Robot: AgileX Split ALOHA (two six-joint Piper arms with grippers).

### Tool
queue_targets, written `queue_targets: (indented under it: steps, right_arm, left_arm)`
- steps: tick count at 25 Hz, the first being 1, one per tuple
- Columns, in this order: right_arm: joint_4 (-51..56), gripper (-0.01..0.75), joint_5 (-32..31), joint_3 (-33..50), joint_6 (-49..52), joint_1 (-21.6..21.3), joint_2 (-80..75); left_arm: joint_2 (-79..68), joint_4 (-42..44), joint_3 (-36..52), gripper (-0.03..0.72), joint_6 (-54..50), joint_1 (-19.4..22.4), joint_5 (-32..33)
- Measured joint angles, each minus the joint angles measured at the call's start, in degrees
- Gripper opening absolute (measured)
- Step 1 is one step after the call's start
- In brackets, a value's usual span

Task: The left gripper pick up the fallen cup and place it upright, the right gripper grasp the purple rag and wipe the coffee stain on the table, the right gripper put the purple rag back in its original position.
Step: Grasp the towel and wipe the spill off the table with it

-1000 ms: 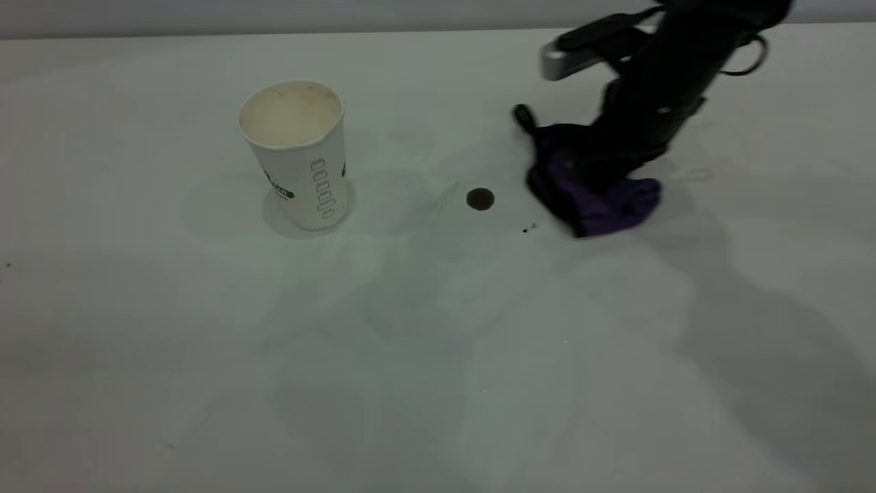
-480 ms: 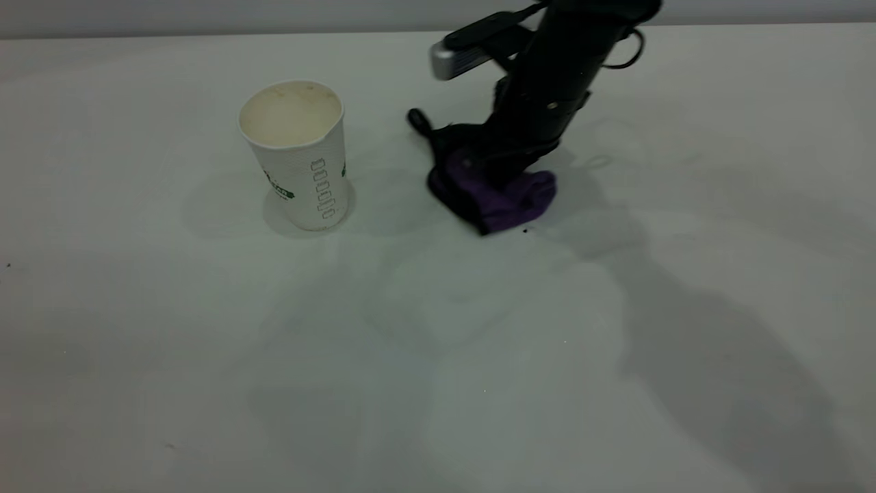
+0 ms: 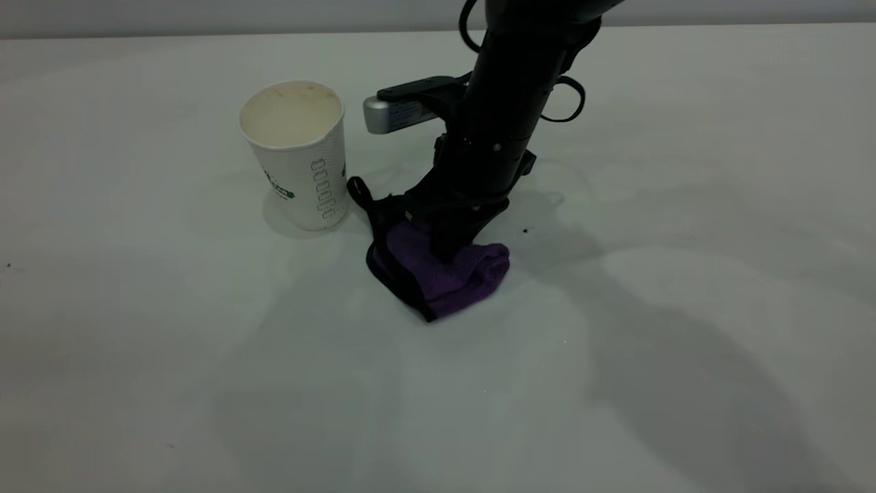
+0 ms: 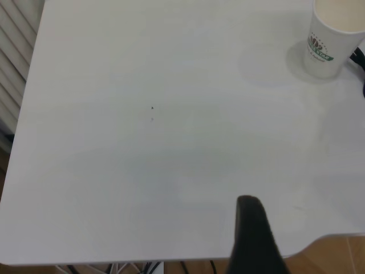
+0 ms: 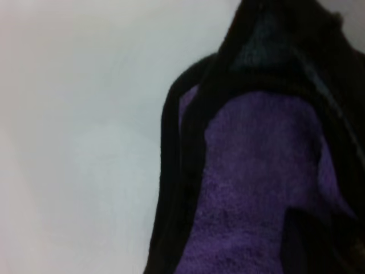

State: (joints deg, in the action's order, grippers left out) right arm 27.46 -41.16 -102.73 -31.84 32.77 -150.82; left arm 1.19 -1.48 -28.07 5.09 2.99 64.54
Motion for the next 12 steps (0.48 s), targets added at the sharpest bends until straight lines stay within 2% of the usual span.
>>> queue_targets:
  steps: [6, 12]
  right_arm:
    - [-1.97, 0.062, 0.81, 0.00, 8.38, -2.70, 0.00]
    - [-5.91, 0.062, -0.09, -0.04, 12.67, -11.86, 0.24]
  left_arm:
    - [0.00, 0.00, 0.00, 0.525, 0.00, 0.00, 0.00]
    - [0.00, 0.00, 0.00, 0.525, 0.00, 0.00, 0.00]
